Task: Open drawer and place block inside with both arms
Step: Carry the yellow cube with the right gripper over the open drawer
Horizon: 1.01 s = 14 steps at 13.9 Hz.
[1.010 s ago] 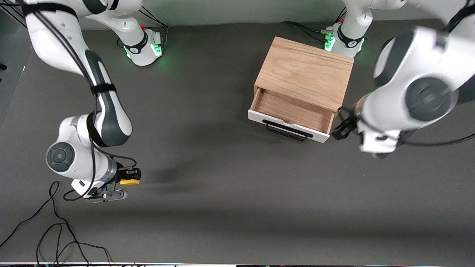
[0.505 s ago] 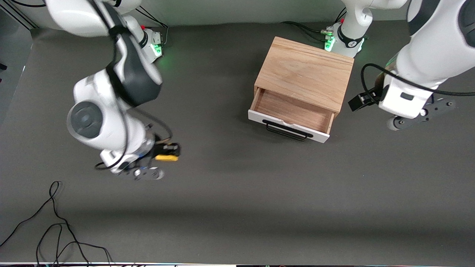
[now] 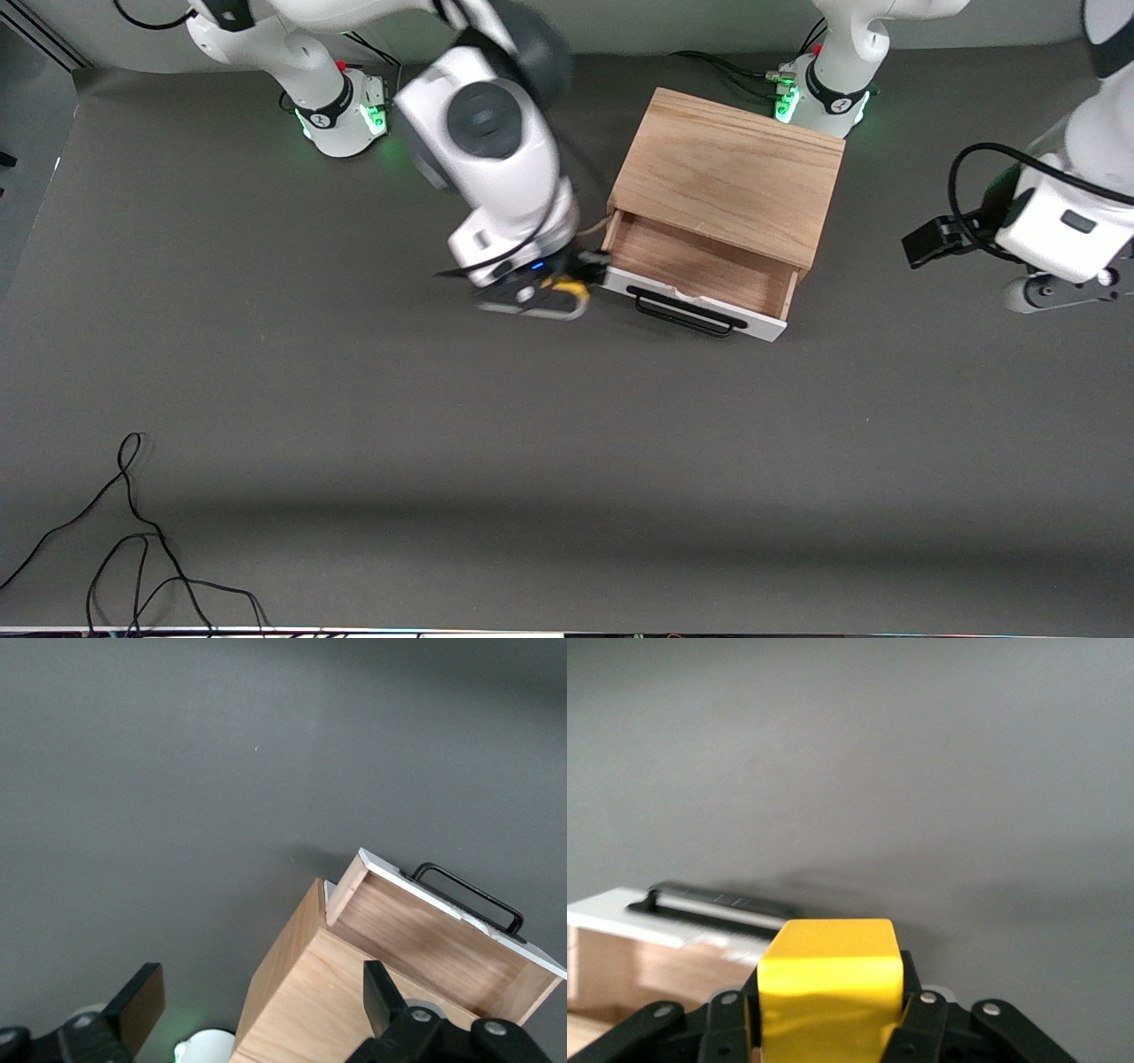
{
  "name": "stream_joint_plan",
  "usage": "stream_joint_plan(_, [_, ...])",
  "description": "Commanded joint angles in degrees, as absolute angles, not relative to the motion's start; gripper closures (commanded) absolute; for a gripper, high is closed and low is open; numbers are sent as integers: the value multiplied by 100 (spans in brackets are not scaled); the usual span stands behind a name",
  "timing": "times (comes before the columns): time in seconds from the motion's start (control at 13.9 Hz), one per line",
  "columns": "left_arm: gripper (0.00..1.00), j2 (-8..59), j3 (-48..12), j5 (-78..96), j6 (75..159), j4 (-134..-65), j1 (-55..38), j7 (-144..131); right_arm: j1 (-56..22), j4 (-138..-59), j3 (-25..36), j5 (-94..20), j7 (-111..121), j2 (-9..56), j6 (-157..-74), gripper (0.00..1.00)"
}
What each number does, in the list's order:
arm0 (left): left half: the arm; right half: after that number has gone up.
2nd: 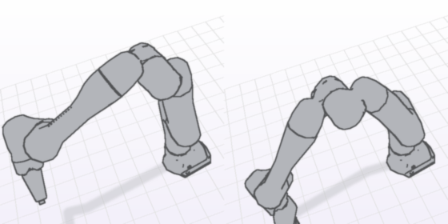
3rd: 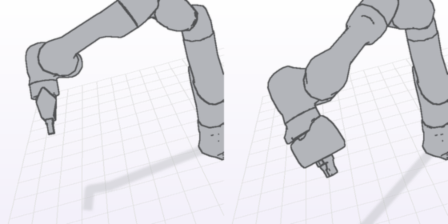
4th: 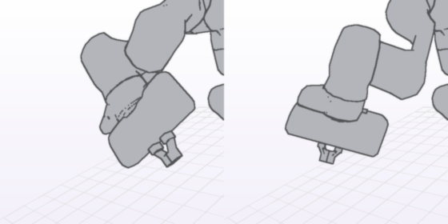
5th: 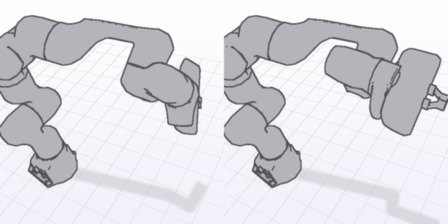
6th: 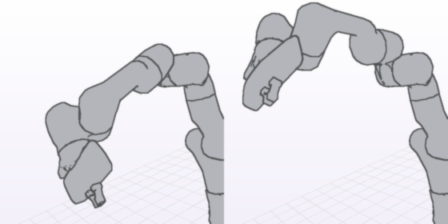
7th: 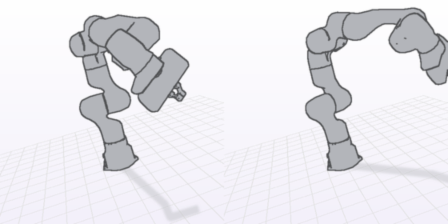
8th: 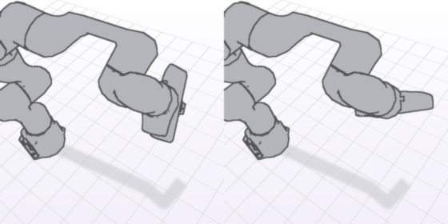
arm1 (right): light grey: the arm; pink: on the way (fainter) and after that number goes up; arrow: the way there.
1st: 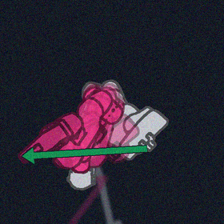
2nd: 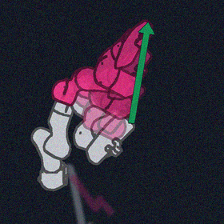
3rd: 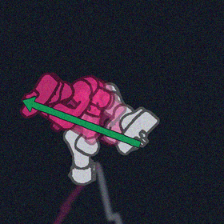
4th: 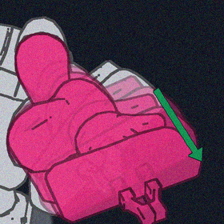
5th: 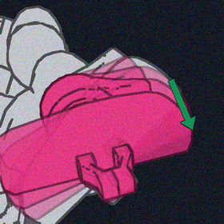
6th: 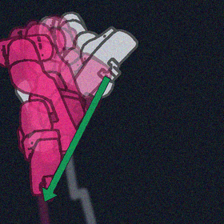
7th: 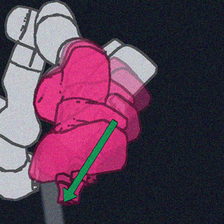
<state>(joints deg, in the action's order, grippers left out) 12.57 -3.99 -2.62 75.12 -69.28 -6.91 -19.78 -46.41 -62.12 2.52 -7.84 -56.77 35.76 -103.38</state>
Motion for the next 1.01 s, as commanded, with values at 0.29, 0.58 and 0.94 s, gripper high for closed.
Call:
stream_joint_plan(0.29, [0, 1063, -448, -202, 7638, -7172, -431, -1459, -5379, -5889, 343, -773, -6627, 4473, -11127, 82])
stream_joint_plan(0.58, [0, 1063, -457, -193, 7620, -7163, -422, -1450, -5519, -5897, 325, -791, -7092, 4640, -11127, 82])
stream_joint_plan(0.94, [0, 661, -448, -167, 7891, -7679, -360, -1433, -5616, -5950, 299, -800, -7233, 4676, -11118, 83])
